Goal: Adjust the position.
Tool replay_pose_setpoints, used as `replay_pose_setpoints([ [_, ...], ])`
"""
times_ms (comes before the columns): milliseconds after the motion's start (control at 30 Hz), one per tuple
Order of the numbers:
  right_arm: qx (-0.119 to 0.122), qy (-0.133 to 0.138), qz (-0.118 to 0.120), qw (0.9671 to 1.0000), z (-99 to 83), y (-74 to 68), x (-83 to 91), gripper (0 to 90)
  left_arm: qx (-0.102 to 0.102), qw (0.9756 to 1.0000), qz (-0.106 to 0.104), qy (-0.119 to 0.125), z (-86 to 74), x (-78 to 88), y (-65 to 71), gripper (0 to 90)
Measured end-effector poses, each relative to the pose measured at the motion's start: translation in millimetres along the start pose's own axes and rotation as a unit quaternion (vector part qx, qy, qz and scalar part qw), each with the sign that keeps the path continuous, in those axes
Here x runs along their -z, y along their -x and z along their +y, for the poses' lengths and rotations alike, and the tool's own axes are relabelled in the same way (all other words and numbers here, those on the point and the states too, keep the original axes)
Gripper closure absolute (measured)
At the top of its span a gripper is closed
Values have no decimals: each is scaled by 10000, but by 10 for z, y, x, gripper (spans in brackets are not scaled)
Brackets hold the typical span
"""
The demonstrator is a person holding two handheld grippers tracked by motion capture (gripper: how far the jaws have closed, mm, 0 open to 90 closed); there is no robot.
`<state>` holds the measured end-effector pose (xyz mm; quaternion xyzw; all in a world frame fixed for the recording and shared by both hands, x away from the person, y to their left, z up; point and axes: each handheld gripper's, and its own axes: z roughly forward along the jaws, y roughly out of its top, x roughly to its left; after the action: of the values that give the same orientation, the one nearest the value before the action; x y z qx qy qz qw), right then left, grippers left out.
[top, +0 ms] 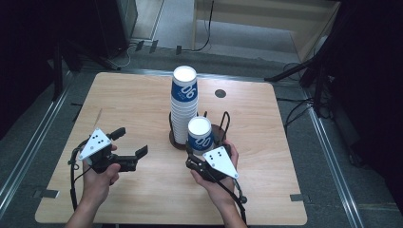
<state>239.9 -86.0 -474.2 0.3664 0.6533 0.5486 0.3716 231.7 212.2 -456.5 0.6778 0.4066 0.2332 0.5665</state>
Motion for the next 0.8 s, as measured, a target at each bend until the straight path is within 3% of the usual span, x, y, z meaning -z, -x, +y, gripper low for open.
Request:
replay_pose_setpoints([
  [100,83,-17,52,10000,-19,-57,10,215,-77,9997,-201,-124,31,-27,73,5],
  [367,287,-163,163,9993,-129,-190,-28,215,-135,9979,-495,-406,67,-80,191,7],
  [433,539,-194,196,9982,-175,-269,-41,215,-131,9971,-576,-471,67,-94,206,10],
  [533,659,-216,219,9974,-198,-306,-43,215,-129,9958,-733,-539,58,-119,233,10],
  [667,1150,-235,214,9929,-240,-371,-47,215,-145,9927,-985,-678,44,-161,277,10],
  [800,1379,-257,231,9898,-270,-407,-51,215,-100,9904,-1164,-736,42,-187,310,10],
])
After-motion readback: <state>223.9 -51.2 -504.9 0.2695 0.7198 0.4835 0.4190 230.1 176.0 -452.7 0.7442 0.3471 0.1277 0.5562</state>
